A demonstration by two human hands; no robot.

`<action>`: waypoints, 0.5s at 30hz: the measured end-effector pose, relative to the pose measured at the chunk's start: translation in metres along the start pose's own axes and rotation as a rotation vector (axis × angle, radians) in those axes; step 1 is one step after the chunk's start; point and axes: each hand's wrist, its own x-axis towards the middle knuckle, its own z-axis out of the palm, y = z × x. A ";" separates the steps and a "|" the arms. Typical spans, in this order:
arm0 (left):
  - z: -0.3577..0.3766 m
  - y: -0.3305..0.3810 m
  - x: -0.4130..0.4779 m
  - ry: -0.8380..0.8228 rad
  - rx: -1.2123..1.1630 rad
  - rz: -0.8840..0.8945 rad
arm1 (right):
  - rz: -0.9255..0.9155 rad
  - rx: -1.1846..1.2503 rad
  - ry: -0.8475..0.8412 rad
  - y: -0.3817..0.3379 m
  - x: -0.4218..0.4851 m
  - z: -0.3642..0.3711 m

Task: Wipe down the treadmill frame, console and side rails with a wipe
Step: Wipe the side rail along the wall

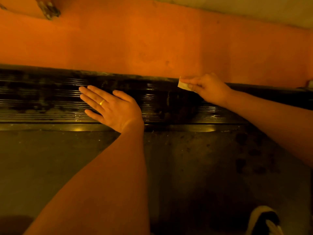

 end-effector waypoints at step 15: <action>0.000 -0.001 -0.001 0.046 -0.059 0.029 | -0.046 -0.102 -0.142 -0.032 0.030 -0.008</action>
